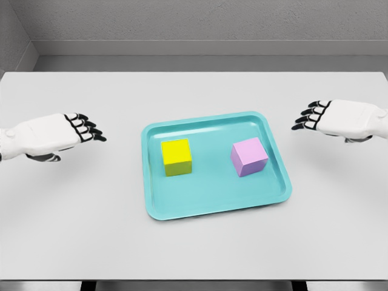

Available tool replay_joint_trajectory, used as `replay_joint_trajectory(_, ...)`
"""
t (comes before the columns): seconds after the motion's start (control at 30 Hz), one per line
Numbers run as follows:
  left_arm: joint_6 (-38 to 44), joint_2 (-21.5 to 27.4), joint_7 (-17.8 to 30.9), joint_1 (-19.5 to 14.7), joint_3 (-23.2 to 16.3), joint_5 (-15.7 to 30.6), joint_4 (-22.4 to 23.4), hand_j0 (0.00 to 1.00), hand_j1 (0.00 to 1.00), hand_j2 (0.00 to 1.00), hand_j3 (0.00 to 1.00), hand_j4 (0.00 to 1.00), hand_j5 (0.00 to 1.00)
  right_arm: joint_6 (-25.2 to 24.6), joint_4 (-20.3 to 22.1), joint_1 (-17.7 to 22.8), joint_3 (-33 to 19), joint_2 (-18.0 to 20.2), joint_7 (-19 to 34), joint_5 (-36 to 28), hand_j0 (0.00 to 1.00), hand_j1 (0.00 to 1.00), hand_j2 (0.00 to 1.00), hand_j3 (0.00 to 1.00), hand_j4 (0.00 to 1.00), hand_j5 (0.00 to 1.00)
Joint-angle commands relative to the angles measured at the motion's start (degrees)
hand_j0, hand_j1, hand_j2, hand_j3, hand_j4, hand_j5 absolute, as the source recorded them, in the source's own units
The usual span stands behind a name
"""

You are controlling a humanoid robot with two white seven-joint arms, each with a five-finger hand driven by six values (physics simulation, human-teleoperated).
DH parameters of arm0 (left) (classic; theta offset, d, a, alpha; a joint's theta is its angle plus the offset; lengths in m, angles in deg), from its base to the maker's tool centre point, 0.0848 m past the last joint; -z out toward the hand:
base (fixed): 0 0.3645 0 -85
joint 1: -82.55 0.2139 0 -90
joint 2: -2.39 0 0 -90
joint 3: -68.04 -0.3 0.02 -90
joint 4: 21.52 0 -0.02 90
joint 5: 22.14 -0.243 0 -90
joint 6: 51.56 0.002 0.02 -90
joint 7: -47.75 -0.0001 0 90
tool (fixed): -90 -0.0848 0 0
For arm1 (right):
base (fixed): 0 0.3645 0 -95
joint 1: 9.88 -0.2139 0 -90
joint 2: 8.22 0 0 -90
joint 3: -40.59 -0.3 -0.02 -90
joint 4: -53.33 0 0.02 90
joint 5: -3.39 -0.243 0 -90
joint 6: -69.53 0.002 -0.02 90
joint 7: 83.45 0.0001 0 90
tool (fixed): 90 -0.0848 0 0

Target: Push two cubes

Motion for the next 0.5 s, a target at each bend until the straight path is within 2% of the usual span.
replay_joint_trajectory(0.0, 0.1, -0.2, 0.1, -0.1, -0.6, 0.1, -2.5, 0.85, 0.85, 0.85, 0.85, 0.85, 0.85, -0.1, -0.7, -0.1, -0.1, -0.1, 0.6, -0.4, 0.99, 0.99, 0.99, 0.99, 0.99, 0.99)
replay_joint_trajectory(0.07, 0.1, 0.0, 0.1, -0.9, -1.5, 0.1, -2.9, 0.81, 0.81, 0.81, 0.81, 0.81, 0.81, -0.1, -0.4, -0.1, 0.1, -0.2, 1.6, -0.5, 0.99, 0.99, 0.99, 0.99, 0.99, 0.99)
replay_joint_trajectory(0.13, 0.1, -0.2, 1.1, -4.1, -5.2, 0.0, -2.8, 0.73, 0.73, 0.73, 0.73, 0.73, 0.73, -0.1, -0.2, -0.1, 1.8, -0.4, 2.0, -0.6, 0.97, 0.97, 0.97, 0.97, 0.97, 0.97)
replay_joint_trajectory(0.2, 0.1, -0.2, 1.1, -4.7, -5.9, 0.0, -2.8, 0.69, 0.69, 0.69, 0.69, 0.69, 0.69, -0.1, -0.2, -0.1, 2.8, -0.6, 2.1, -1.3, 0.86, 0.86, 0.86, 0.86, 0.86, 0.86)
replay_joint_trajectory(0.23, 0.1, -0.2, 1.1, -4.7, -5.9, 0.0, -2.8, 0.67, 0.67, 0.67, 0.67, 0.67, 0.67, -0.1, -0.2, -0.1, 2.8, -0.6, 2.1, -1.6, 0.74, 0.74, 0.74, 0.74, 0.74, 0.74)
replay_joint_trajectory(0.27, 0.1, -0.2, 1.1, -4.8, -6.4, 0.0, -2.9, 0.67, 0.67, 0.67, 0.67, 0.67, 0.67, -0.1, -0.1, -0.1, 2.7, -0.6, 2.0, -1.7, 0.67, 0.67, 0.67, 0.67, 0.67, 0.67)
replay_joint_trajectory(0.33, 0.1, 0.1, 1.5, -4.9, -7.2, 0.0, -3.1, 0.67, 0.67, 0.67, 0.67, 0.67, 0.67, -0.1, -0.1, -0.2, 2.5, -0.5, 2.0, -2.9, 0.6, 0.6, 0.6, 0.6, 0.6, 0.6)
replay_joint_trajectory(0.47, 0.1, 1.4, 1.7, -5.3, -7.7, 0.2, -5.1, 0.68, 0.68, 0.68, 0.68, 0.68, 0.68, -0.1, 0.1, 0.1, 2.7, -0.6, 1.9, -2.9, 0.6, 0.6, 0.6, 0.6, 0.6, 0.6)
